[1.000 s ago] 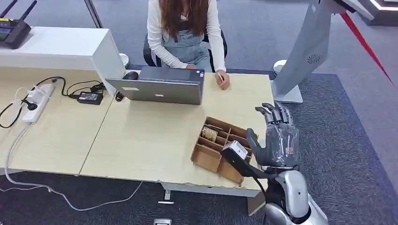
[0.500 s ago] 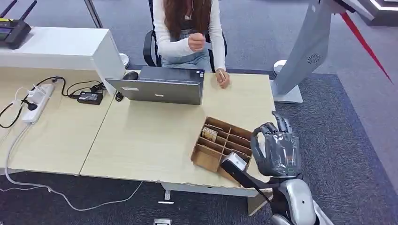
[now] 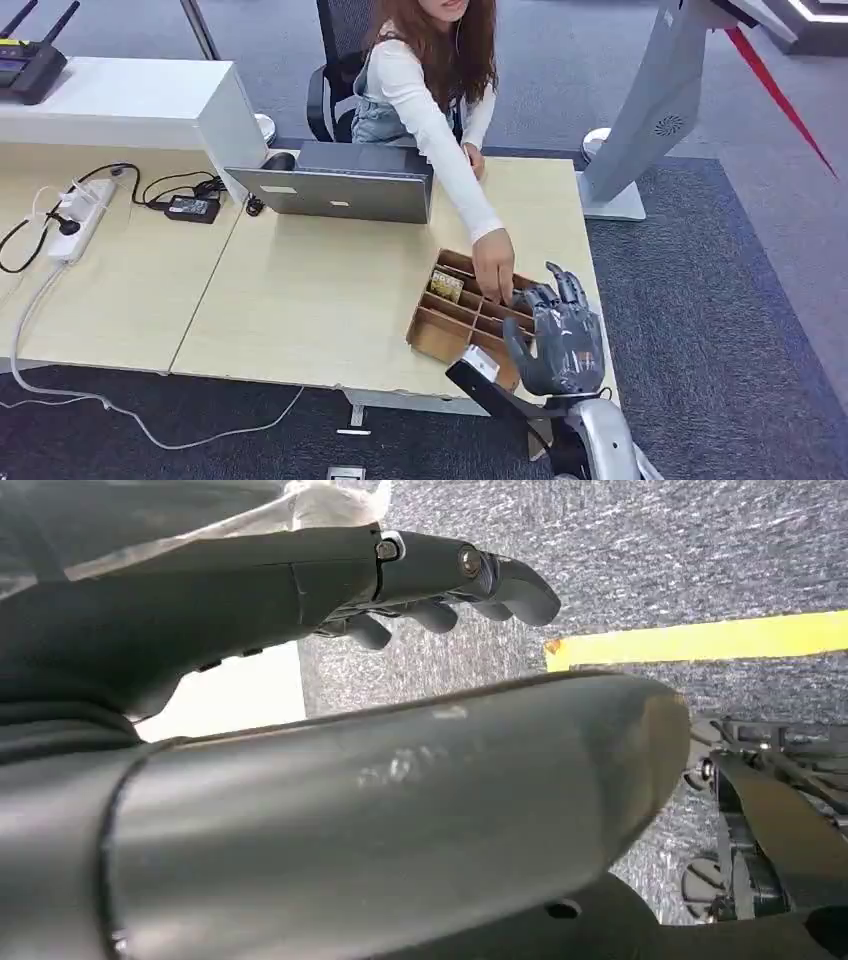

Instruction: Pass the card to the sensor for recognition and then transmit it.

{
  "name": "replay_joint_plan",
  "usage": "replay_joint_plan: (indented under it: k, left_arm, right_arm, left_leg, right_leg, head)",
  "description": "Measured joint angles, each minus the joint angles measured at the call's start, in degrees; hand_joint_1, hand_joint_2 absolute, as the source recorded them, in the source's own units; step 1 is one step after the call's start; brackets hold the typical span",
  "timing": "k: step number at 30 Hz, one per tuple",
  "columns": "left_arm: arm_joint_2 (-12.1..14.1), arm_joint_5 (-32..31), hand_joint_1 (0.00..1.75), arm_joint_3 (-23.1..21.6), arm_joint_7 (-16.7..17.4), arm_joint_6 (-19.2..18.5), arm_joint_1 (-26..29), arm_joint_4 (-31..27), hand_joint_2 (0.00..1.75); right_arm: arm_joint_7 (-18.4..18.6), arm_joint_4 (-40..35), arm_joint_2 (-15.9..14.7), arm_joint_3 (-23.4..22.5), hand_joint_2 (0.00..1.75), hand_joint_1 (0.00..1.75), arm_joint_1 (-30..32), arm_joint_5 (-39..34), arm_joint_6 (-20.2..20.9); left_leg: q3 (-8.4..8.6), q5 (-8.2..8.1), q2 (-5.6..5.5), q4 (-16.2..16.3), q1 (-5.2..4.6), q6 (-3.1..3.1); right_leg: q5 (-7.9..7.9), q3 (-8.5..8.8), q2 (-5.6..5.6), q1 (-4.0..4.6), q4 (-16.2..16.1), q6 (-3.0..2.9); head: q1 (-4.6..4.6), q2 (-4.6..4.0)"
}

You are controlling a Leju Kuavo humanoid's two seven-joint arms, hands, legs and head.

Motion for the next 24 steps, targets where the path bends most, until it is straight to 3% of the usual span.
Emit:
replay_joint_plan:
  k: [8, 19, 24]
  left_arm:
    - [0.02, -0.33, 0.00, -0.50, 0.00, -0.15, -0.12, 0.00, 0.00]
    - [0.04, -0.66, 0.00, -0.96, -0.07, -0.33, -0.24, 0.00, 0.00]
    - [0.11, -0.66, 0.00, -1.01, -0.09, -0.17, -0.27, 0.00, 0.00]
  right_arm:
    - [-0.50, 4.02, 2.99, 1.22, 1.75, 0.99, -2.43, -0.85, -0.24]
    - [-0.68, 7.87, 4.92, 2.56, 1.75, 1.12, -4.18, -2.32, -0.66]
    - [-0.66, 9.11, 5.31, 2.99, 1.75, 1.06, -4.65, -2.49, -0.79]
  left_leg:
    - [0.00, 0.00, 0.00, 0.01, 0.00, 0.00]
    - [0.00, 0.00, 0.00, 0.00, 0.00, 0.00]
    - [-0.01, 0.00, 0.00, 0.00, 0.00, 0.00]
  right_leg:
    - [0.00, 0.00, 0.00, 0.00, 0.00, 0.01]
    - [0.00, -0.01, -0.01, 0.00, 0.00, 0.00]
    - [0.00, -0.01, -0.01, 0.00, 0.00, 0.00]
  head:
    - [0.00, 0.00]
    - [0.00, 0.00]
    - [0.00, 0.00]
